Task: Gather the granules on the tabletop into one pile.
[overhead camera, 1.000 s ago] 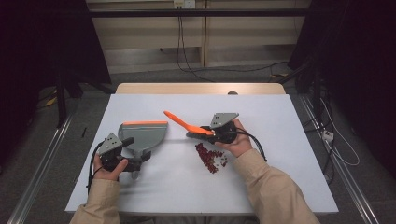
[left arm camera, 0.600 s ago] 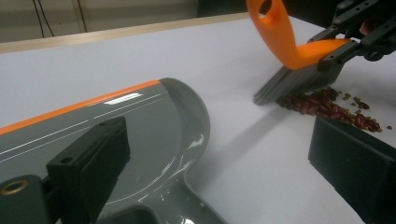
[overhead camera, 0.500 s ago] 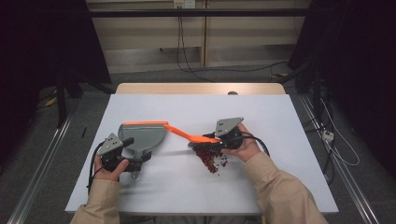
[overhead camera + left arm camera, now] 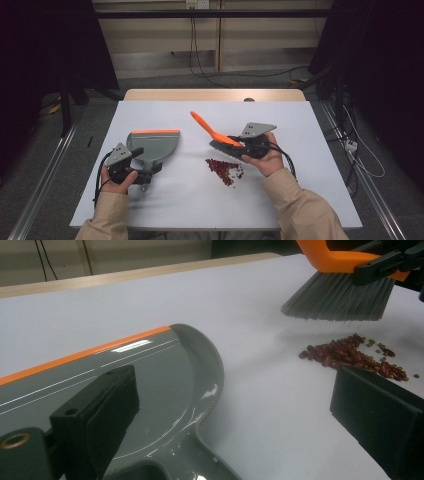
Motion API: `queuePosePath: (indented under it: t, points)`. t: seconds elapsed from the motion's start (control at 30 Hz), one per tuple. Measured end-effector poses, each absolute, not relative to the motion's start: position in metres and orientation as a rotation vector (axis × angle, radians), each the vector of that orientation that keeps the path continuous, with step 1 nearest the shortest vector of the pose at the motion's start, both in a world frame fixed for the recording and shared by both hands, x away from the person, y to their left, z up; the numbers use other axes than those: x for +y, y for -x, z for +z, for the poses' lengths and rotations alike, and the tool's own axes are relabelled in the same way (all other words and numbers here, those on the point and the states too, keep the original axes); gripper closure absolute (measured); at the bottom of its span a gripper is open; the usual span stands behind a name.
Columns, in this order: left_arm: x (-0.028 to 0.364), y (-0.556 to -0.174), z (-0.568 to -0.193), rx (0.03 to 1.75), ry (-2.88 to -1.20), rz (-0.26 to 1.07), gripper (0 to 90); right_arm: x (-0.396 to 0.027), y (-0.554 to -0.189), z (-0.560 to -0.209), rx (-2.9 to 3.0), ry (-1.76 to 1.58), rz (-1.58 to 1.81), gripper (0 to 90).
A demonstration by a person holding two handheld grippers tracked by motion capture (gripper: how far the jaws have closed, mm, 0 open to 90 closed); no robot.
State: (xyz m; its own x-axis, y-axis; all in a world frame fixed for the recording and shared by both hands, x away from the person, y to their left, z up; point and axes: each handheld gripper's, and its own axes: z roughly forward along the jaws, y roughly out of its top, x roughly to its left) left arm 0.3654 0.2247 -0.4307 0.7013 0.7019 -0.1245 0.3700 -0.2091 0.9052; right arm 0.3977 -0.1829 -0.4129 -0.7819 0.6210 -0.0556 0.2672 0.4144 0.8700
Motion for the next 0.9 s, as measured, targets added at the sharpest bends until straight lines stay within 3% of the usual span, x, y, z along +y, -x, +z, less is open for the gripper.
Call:
queuePosePath:
  t: [0.37,0.9]
  points:
    - [0.223,-0.365,-0.431,0.837,-1.826,0.383,5.2,-0.201,-0.371,-0.426,2.053,-1.176,1.208,71.3]
    - [0.224,-0.365,-0.43,0.838,-1.825,0.386,5.2,-0.19,-0.359,-0.435,1.994,-1.229,1.169,71.3]
